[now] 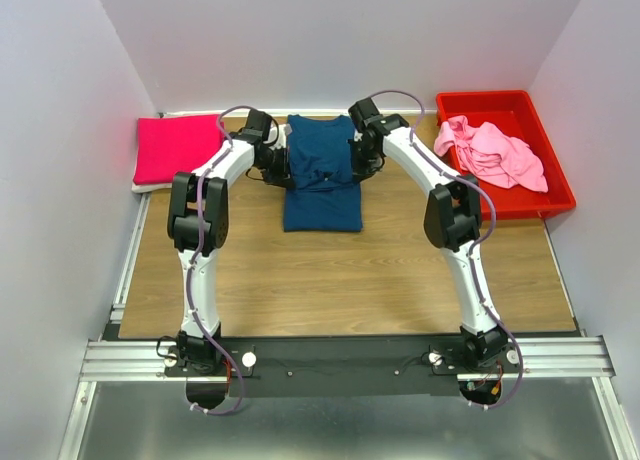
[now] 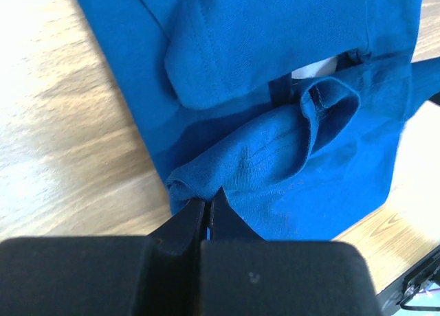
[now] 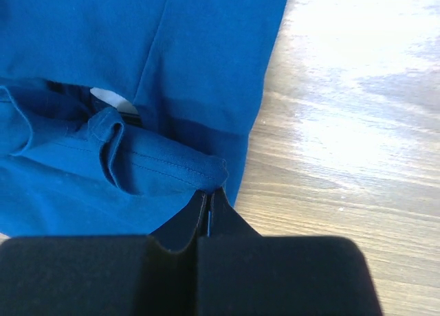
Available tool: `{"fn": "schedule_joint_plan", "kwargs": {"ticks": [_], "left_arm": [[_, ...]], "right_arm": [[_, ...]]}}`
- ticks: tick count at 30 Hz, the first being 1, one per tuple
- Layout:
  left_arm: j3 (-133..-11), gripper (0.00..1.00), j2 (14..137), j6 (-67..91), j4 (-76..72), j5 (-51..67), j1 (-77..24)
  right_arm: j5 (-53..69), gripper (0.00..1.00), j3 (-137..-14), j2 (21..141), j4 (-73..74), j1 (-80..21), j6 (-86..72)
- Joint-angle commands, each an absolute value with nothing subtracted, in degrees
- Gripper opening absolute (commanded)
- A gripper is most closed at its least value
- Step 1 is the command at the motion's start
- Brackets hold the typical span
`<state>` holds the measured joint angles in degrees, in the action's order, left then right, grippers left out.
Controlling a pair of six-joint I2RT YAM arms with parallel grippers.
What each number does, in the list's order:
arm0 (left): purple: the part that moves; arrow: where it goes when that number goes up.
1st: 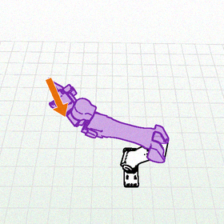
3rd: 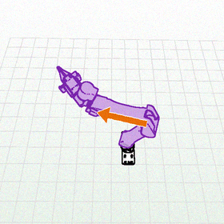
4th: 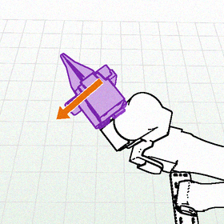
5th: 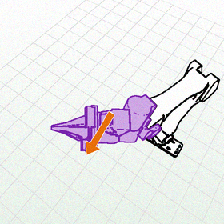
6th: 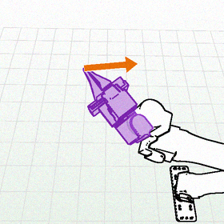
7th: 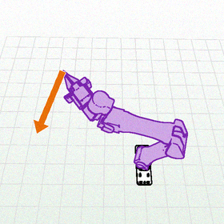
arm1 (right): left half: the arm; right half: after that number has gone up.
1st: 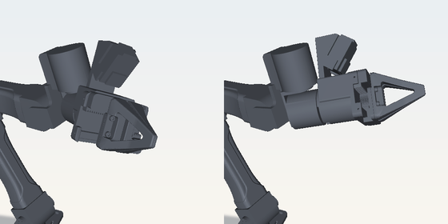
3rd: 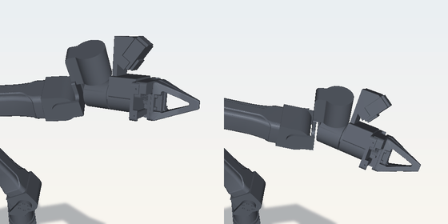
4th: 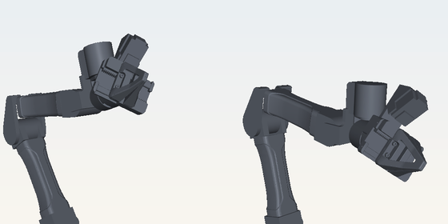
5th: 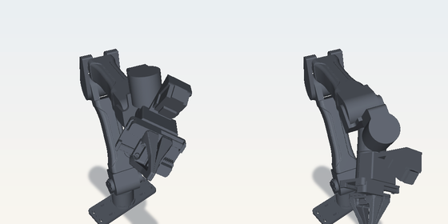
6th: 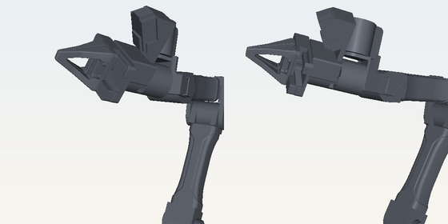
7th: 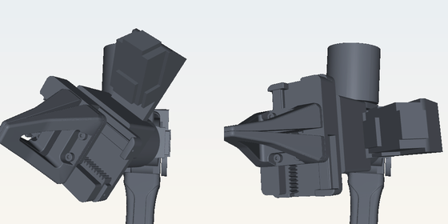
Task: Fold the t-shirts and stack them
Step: Fold the tshirt
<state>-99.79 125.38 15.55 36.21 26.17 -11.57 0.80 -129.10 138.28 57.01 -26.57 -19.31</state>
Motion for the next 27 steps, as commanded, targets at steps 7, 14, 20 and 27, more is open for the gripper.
{"fn": "schedule_joint_plan", "kwargs": {"ticks": [7,14,20,27], "left_arm": [[-103.0,0.04,127.6,15.1,35.7,28.5,-10.2],[-109.1,0.59,125.1,16.3,33.4,26.8,-9.1],[-99.1,0.59,117.5,16.0,27.1,27.9,-9.1],[-82.7,0.56,109.6,14.2,21.6,30.8,-10.6]], "right_arm": [[-0.4,0.01,-133.2,141.1,59.2,-25.8,-18.6],[-1.5,0.69,-138.2,139.4,59.5,-25.6,-19.2],[0.5,0.7,-136.6,134.7,58.1,-25.7,-17.5],[11.2,0.7,-132.6,133.0,55.1,-28.0,-16.3]]}}
